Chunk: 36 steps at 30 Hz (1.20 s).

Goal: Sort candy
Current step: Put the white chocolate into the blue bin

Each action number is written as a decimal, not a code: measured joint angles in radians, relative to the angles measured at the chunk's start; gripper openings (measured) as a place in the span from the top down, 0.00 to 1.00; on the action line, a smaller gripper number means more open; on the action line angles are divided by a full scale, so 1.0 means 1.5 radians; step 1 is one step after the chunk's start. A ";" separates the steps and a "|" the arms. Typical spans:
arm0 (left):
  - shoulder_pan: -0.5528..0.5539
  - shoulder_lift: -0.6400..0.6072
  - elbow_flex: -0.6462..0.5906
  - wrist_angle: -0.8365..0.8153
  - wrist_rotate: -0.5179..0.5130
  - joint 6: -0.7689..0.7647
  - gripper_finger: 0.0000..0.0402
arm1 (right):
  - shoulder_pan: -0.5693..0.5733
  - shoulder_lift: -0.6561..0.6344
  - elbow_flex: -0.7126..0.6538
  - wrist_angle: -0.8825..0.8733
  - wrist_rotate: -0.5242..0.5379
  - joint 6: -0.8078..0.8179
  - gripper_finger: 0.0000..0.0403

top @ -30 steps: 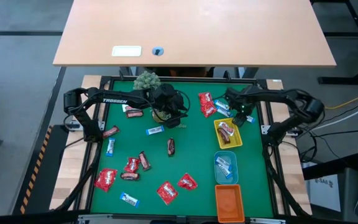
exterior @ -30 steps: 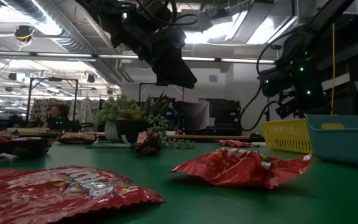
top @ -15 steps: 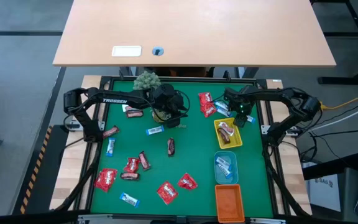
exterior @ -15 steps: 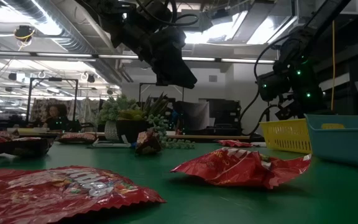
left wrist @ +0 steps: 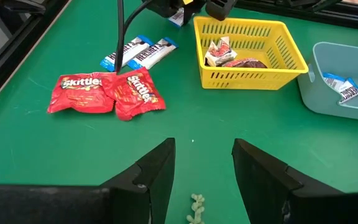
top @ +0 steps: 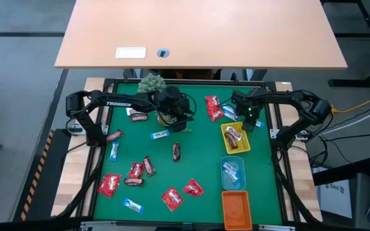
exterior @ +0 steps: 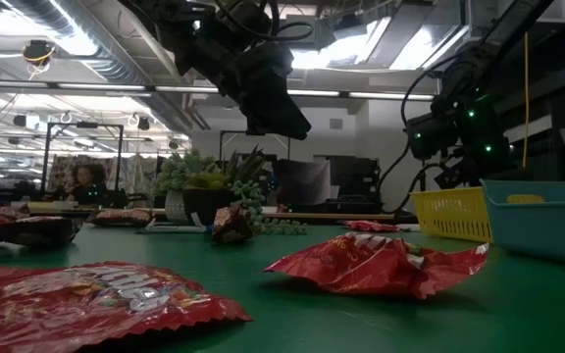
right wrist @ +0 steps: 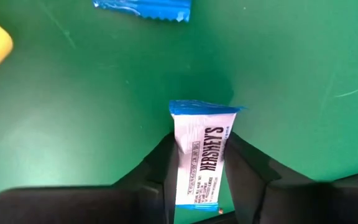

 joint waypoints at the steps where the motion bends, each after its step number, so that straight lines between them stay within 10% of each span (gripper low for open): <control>1: 0.000 0.000 0.000 0.000 0.000 0.000 0.61 | 0.000 0.000 0.001 -0.001 0.000 0.000 0.74; 22: 0.000 0.000 0.000 0.000 0.000 0.000 0.61 | 0.002 0.003 0.189 -0.201 -0.017 0.004 0.71; 36: 0.000 0.000 0.000 0.000 0.000 0.000 0.61 | 0.062 0.001 0.355 -0.352 -0.323 0.107 0.71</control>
